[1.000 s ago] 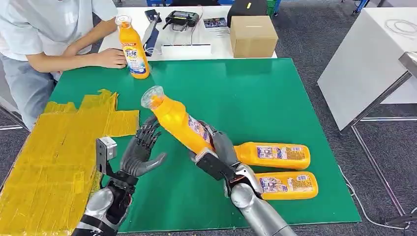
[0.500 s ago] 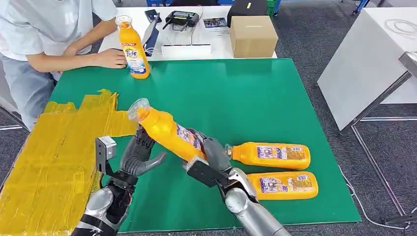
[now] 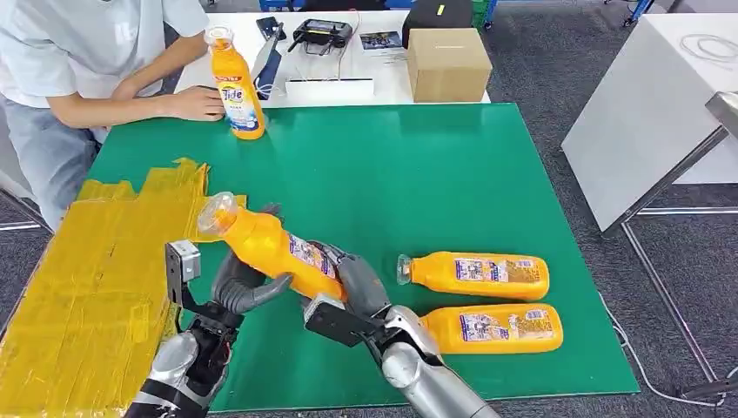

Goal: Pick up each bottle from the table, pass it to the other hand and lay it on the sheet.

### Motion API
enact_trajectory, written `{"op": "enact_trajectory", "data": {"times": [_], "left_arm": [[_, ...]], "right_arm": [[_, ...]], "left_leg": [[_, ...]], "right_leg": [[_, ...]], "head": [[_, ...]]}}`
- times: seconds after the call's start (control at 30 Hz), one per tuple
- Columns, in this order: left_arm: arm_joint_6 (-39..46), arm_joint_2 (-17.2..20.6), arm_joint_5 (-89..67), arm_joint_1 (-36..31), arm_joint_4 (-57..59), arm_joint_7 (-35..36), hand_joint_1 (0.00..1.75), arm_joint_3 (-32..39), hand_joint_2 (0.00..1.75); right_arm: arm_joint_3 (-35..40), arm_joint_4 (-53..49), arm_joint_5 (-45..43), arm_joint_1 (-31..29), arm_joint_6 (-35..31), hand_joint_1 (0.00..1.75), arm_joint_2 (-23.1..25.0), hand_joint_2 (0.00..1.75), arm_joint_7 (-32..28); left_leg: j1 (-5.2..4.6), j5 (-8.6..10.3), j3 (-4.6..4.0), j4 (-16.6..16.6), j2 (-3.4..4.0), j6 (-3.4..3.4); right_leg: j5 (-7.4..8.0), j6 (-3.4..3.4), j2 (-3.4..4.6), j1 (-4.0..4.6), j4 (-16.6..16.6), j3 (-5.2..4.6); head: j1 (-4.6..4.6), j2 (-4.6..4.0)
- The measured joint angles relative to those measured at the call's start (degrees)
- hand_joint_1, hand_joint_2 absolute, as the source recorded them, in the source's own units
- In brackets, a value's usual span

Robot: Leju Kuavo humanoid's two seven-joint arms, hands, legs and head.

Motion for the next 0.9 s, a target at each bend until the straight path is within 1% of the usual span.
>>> {"op": "enact_trajectory", "data": {"times": [0.43,0.47,0.5,0.53,0.63,0.67,0.7,0.83,0.87,0.9], "left_arm": [[0.00,0.00,1.20,-0.03,0.24,0.00,0.00,0.00,1.75],[0.00,0.00,1.29,-0.03,0.24,0.00,0.10,0.00,1.75],[0.02,0.00,1.46,-0.02,0.24,0.00,1.50,0.00,1.75],[0.07,0.00,1.68,-0.02,0.24,0.00,1.75,0.00,1.75],[0.74,-0.02,2.23,0.03,0.24,-0.26,1.75,0.00,1.75],[1.33,-0.11,2.29,0.10,0.22,-0.61,1.75,0.00,1.75],[1.86,-0.24,2.32,0.16,0.22,-0.83,1.75,0.02,1.75],[3.19,-0.57,2.51,0.34,0.13,-1.38,1.75,0.20,1.75],[3.70,-0.74,2.80,0.46,0.02,-1.66,1.75,0.28,1.75],[4.31,-0.92,2.95,0.58,-0.11,-1.92,1.75,0.33,1.75]], "right_arm": [[1.79,1.92,-0.26,-1.15,0.09,1.75,0.22,1.75,0.35],[1.84,2.03,-0.26,-1.24,0.11,1.73,0.22,1.75,0.35],[1.88,2.17,-0.28,-1.30,0.11,1.71,0.24,1.75,0.37],[2.03,2.27,-0.35,-1.40,0.11,1.71,0.24,1.75,0.42],[2.25,2.58,-0.46,-1.65,0.11,1.71,0.28,1.75,0.55],[2.27,2.69,-0.50,-1.73,0.11,1.75,0.35,1.75,0.61],[2.32,2.76,-0.52,-1.80,0.11,1.73,0.37,1.75,0.66],[2.62,3.08,-0.55,-2.16,0.09,1.75,0.37,1.75,0.79],[2.67,3.15,-0.57,-2.26,0.07,1.71,0.39,1.75,0.81],[2.67,3.19,-0.61,-2.37,0.04,1.75,0.46,1.75,0.81]], "left_leg": [[0.00,0.00,0.00,0.00,0.00,0.00],[0.00,0.00,0.00,0.00,0.00,0.00],[0.00,0.00,0.00,0.00,0.00,0.00],[0.00,0.00,0.00,0.00,0.00,0.00],[0.00,0.00,0.00,0.00,0.00,0.00],[0.00,0.00,0.00,0.00,0.00,0.00],[0.00,0.00,0.00,0.00,0.00,0.00],[0.00,0.00,0.00,0.00,0.00,0.00],[0.00,0.00,0.00,0.00,0.00,0.00],[0.00,0.00,0.00,0.00,0.00,0.00]], "right_leg": [[0.00,0.00,0.00,0.00,0.00,-0.01],[0.00,0.00,0.00,0.00,0.00,-0.01],[0.00,0.00,0.00,0.00,0.00,-0.01],[0.00,0.00,0.00,0.00,0.00,-0.01],[0.00,0.00,0.00,0.00,0.00,-0.01],[0.00,0.00,0.00,0.00,0.00,-0.01],[0.00,0.00,0.00,0.00,0.00,-0.01],[0.00,0.00,0.00,0.00,0.00,-0.01],[0.00,0.00,0.00,0.00,0.00,-0.01],[0.00,0.00,0.00,0.00,0.00,-0.01]], "head": [[-0.02,0.00],[-0.02,0.00],[0.00,0.00],[0.00,0.00],[0.00,0.00],[0.00,0.00],[-0.02,0.00],[-0.02,0.00],[0.00,0.00],[-0.02,0.00]]}}
